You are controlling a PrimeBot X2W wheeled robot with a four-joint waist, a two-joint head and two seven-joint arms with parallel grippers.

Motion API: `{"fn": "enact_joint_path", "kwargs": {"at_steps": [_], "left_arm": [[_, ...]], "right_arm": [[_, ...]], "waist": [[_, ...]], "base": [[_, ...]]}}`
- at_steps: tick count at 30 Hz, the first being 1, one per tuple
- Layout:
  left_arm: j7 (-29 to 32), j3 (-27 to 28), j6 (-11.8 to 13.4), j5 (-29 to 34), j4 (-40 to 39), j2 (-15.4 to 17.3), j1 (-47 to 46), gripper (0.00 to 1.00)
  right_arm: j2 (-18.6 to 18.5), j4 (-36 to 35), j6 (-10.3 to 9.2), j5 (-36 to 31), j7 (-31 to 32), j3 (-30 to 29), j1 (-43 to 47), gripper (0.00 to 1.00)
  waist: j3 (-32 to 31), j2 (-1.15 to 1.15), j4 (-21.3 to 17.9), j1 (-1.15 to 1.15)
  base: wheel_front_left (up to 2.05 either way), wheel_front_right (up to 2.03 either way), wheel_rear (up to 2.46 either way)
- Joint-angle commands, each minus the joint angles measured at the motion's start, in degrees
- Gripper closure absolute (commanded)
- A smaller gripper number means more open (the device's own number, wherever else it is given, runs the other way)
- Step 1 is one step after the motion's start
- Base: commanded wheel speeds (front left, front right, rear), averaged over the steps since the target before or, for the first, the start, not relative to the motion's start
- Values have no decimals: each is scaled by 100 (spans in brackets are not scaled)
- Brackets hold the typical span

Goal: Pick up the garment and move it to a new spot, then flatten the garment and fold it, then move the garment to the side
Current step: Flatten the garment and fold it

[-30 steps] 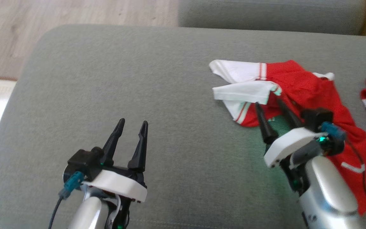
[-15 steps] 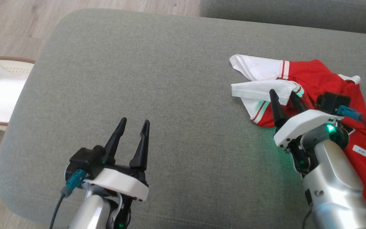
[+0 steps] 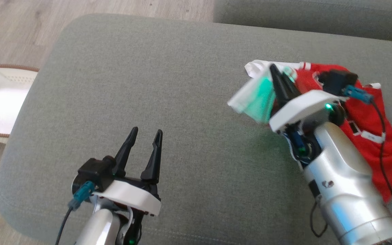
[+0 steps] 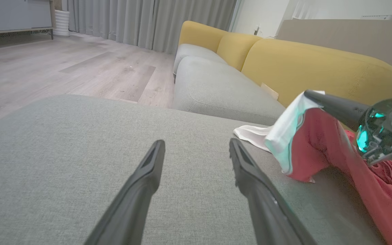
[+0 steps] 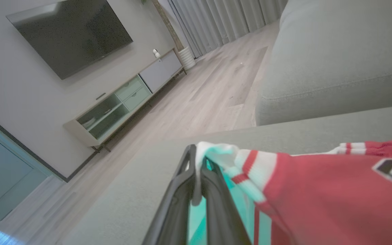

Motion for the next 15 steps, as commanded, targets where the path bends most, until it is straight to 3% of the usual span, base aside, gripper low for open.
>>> {"fn": "enact_joint_path", "kwargs": {"at_steps": [1,7,13,14,15], "left_arm": [[-45,180,19,-49,-161,13,-232,0],[-45,242,7,2,-148,13,-140,0],[-45,312,-17,63,-143,13,-105,0],[-45,321,-18,69,-144,13,-96,0],[-45,329,-19,75,-143,13,-84,0]], "right_arm": [[49,-325,-5,297,-175,406,-344,100],[49,-442,-5,1207,-377,1613,-378,100],[49,-382,-5,1925,-124,2900,-17,100],[49,-319,-5,1994,-29,3086,41,77],[49,-252,-5,2021,52,3263,82,0]], "waist": [[-51,0,-4,0],[-185,0,-38,0],[-256,0,-76,0],[-269,0,-90,0],[-283,0,-106,0]], "base": [[0,0,0],[0,0,0],[0,0,0],[0,0,0],[0,0,0]]}}
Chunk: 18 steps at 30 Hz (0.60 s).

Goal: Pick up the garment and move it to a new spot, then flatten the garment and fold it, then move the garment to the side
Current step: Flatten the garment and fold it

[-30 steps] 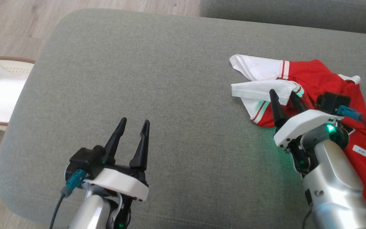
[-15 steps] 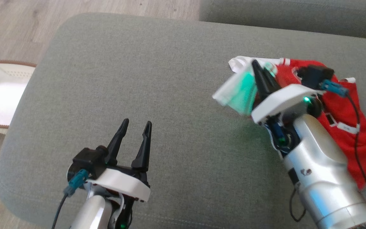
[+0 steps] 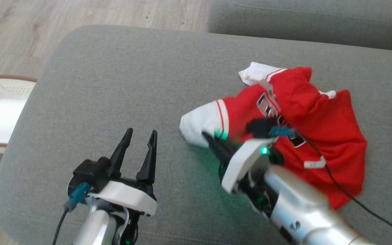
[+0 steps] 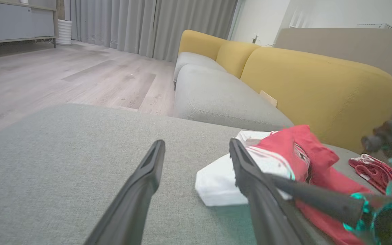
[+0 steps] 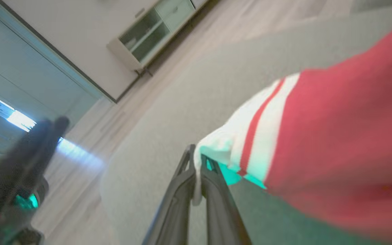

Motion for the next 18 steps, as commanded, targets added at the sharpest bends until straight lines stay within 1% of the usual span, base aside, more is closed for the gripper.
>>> {"fn": "enact_joint_path", "kwargs": {"at_steps": [1,2,3,9,14,18], "left_arm": [[-45,205,-13,52,-156,13,-108,0],[-45,225,-5,55,-155,13,-72,0],[-45,240,2,55,-157,13,-54,0],[-45,299,10,61,-165,13,20,0],[-45,389,33,62,-199,13,93,0],[-45,474,54,74,-244,13,169,0]], "right_arm": [[71,-16,-5,41,80,263,10,0],[71,141,-5,30,119,471,47,0],[71,196,-5,21,120,549,53,0],[71,543,-5,-118,-27,646,27,0],[58,995,-5,-456,-385,397,70,0],[-143,1220,-5,-736,-821,30,242,0]], "waist": [[-34,0,-42,0],[-69,0,-90,0],[-84,0,-123,0],[-205,0,-300,0],[-350,0,-508,0],[-431,0,-687,0]], "base": [[0,0,0],[0,0,0],[0,0,0],[0,0,0],[0,0,0],[0,0,0]]}}
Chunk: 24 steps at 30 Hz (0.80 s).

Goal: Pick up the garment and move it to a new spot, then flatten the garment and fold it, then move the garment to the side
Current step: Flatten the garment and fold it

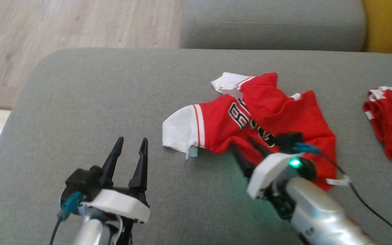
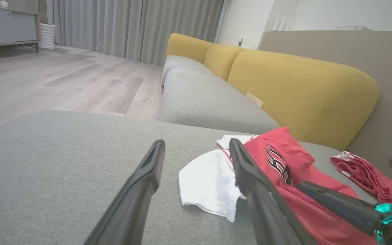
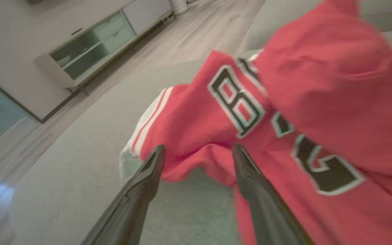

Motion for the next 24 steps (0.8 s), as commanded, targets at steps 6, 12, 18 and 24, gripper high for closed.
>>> {"fn": "enact_joint_path", "kwargs": {"at_steps": [6,12,18,24], "left_arm": [[-45,320,35,50,-283,11,-22,0],[-45,422,42,-4,-359,11,26,0],[-45,455,40,-96,-314,11,12,0],[-45,446,53,-97,-78,11,-94,0]], "right_arm": [[-403,-164,-5,-496,-513,-891,371,0],[-489,-1351,-5,-1912,-551,-2710,1229,0],[69,-2520,-5,-3253,-551,-3845,2339,0],[219,-3260,-5,-3634,-246,-4092,2700,0]], "waist": [[-115,0,-310,0],[-125,0,-516,0],[-65,0,-645,0],[67,0,-742,0]], "base": [[0,0,0],[0,0,0],[0,0,0],[0,0,0]]}}
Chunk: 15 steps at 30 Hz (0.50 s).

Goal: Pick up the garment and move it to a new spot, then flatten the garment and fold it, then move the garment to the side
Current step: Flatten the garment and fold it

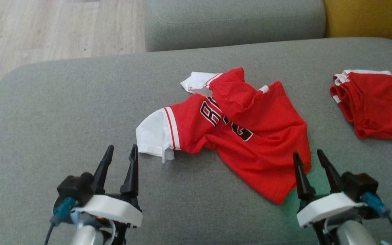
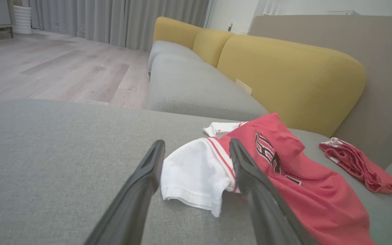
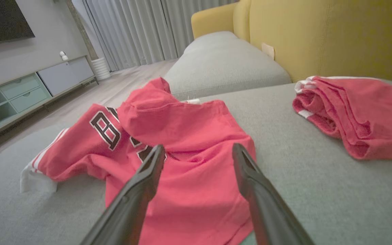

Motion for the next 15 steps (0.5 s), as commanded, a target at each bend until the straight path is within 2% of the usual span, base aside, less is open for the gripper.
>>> {"fn": "enact_joint_path", "kwargs": {"at_steps": [1,9,15], "left_arm": [[-45,165,33,1,-23,10,-317,0],[-45,184,144,226,1004,12,-903,0],[121,129,186,373,2236,118,-1742,0]], "right_arm": [[16,-366,-5,-71,81,90,-175,0],[21,-842,-5,19,301,123,-122,0],[22,-1038,-5,-17,397,142,-156,0]], "waist": [[92,0,-54,0],[402,0,-264,0],[685,0,-456,0]], "base": [[0,0,0],[0,0,0],[0,0,0]]}}
